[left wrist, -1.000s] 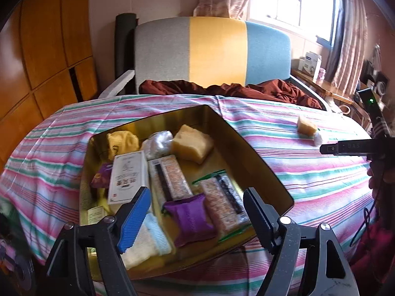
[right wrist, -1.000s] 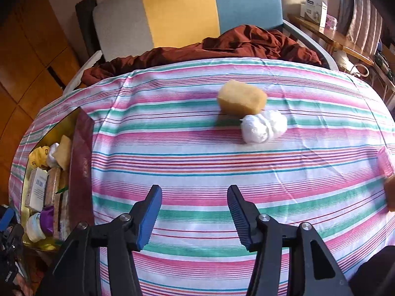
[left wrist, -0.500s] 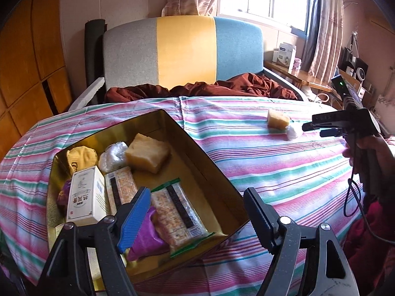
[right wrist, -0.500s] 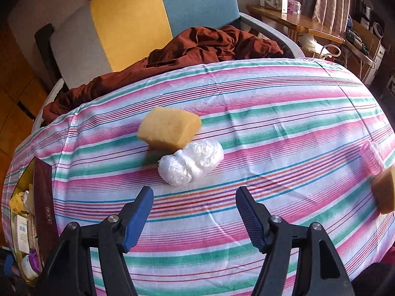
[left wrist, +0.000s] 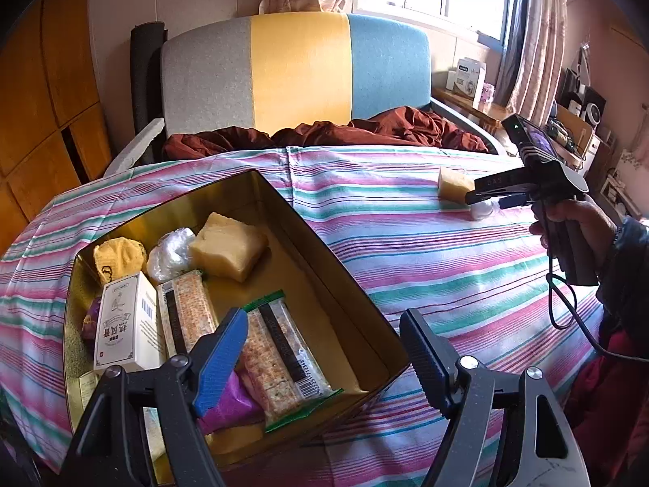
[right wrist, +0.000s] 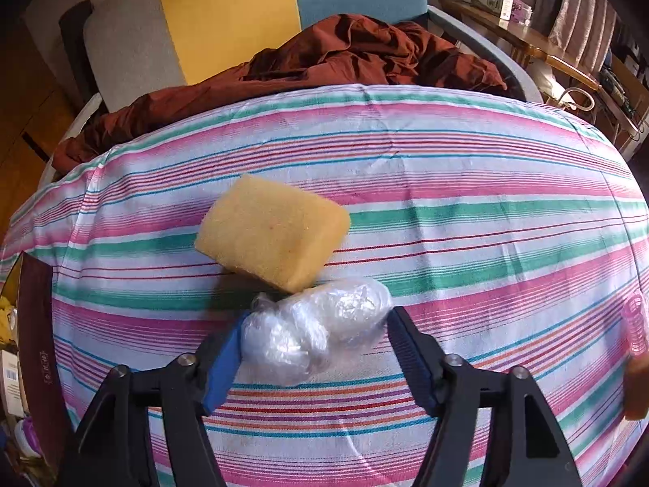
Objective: Organize objects
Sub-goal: 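Grasp the clear plastic bundle with the right tool while the left tool moves to the yellow sponge, then grasp the yellow sponge with the left tool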
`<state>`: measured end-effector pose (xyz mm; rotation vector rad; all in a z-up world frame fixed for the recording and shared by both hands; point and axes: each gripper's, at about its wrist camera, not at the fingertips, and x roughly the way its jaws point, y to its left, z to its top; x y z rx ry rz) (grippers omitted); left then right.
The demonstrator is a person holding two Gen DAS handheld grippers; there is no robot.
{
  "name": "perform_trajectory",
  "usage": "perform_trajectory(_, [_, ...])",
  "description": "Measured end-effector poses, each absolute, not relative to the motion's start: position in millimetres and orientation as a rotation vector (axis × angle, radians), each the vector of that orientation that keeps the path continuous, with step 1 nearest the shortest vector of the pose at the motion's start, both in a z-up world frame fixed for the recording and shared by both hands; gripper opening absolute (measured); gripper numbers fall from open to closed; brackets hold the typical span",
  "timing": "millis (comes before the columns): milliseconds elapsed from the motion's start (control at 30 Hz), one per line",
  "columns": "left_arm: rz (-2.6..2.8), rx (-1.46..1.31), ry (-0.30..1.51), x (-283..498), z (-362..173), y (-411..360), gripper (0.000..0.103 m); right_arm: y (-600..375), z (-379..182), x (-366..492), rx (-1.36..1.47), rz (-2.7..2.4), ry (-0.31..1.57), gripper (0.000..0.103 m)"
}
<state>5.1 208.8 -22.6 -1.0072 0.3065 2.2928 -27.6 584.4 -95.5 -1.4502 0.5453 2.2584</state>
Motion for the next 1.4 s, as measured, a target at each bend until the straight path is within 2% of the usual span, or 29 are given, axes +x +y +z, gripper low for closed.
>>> perform_trajectory(100, [2.28, -1.001, 0.315, 5, -21, 217, 0.078, 580, -93, -23, -1.453, 2.282, 0.502, 0.059])
perform_trajectory(267, [2.248, -0.981, 0.321, 5, -16, 235, 0.078, 581, -87, 0, -1.489, 2.24, 0.457, 0.059])
perform_trajectory(533, [2.16, -0.973, 0.342, -1, -12, 293, 0.078, 612, -87, 42, -1.384, 2.086, 0.621, 0.059])
perform_trajectory(733, [2.117, -1.019, 0.372, -19, -23, 348, 0.078, 627, -82, 52, -1.338, 2.04, 0.678, 0.059])
perform_trajectory(1400, [1.952, -1.009, 0.491, -77, -62, 506, 0.078, 644, -76, 57, -1.288, 2.027, 0.748, 0.059])
